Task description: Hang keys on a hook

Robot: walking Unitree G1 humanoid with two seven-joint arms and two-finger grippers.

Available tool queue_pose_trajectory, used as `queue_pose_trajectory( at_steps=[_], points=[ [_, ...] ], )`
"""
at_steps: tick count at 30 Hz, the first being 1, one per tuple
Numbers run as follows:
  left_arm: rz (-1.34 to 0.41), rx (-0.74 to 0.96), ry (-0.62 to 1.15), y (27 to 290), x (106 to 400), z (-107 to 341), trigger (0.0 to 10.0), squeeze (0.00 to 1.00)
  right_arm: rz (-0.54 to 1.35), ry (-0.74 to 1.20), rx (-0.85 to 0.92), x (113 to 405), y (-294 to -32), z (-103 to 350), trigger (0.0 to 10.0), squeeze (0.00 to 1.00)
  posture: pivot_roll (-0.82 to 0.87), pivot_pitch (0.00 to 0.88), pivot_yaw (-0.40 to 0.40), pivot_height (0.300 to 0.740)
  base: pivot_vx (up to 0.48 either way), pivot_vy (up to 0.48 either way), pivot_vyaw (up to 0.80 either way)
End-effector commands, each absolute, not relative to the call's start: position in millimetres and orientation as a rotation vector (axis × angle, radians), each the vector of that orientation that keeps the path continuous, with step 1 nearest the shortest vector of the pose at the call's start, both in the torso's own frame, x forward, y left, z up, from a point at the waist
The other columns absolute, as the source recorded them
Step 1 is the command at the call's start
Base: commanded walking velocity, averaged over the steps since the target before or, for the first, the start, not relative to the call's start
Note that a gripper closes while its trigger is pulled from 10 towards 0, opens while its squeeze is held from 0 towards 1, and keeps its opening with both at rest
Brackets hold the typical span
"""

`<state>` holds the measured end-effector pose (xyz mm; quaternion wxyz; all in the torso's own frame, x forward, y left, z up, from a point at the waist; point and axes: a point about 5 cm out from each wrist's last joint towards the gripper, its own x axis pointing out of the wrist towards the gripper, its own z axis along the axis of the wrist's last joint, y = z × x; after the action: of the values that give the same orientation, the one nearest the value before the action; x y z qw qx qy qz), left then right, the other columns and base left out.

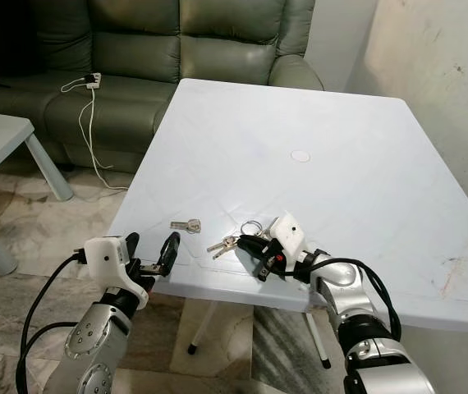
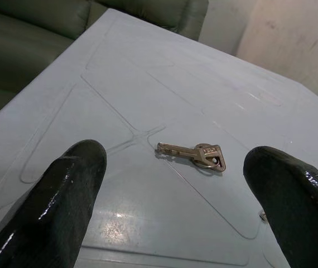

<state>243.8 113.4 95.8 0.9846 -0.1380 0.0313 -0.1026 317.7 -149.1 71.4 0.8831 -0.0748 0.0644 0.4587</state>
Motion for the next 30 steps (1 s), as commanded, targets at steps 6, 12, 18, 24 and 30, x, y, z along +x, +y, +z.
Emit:
queue_pose_trajectory(
  at_steps=[6, 12, 18, 24, 30],
  points=[
    [-0.217, -0.311, 0.055, 103.9, 243.3, 99.3, 10.0, 0.00, 0.968, 0.145, -0.174, 318.3, -154.2, 72.5, 10.0, 0.00, 0.06, 0.033, -0.096, 0.740, 0.000, 0.000, 0.00],
    [-0.219, -0.310, 0.051, 103.4, 244.0, 100.0, 10.0, 0.00, 0.960, 0.144, -0.186, 319.6, -153.8, 73.1, 10.0, 0.00, 0.06, 0.026, -0.097, 0.740, 0.000, 0.000, 0.00],
    [-0.218, -0.310, 0.049, 103.1, 244.0, 100.2, 10.0, 0.00, 0.970, 0.143, -0.186, 319.3, -152.3, 73.0, 10.0, 0.00, 0.06, 0.025, -0.099, 0.740, 0.000, 0.000, 0.00],
    [-0.214, -0.312, 0.051, 103.0, 243.4, 100.1, 10.0, 0.00, 0.972, 0.138, -0.174, 319.7, -153.4, 74.2, 0.0, 0.00, 0.06, 0.031, -0.099, 0.740, 0.000, 0.000, 0.00],
    [-0.212, -0.313, 0.052, 103.4, 242.8, 99.9, 10.0, 0.00, 0.970, 0.137, -0.163, 319.9, -154.4, 74.7, 0.0, 0.00, 0.06, 0.037, -0.098, 0.740, 0.000, 0.000, 0.00]
  ],
)
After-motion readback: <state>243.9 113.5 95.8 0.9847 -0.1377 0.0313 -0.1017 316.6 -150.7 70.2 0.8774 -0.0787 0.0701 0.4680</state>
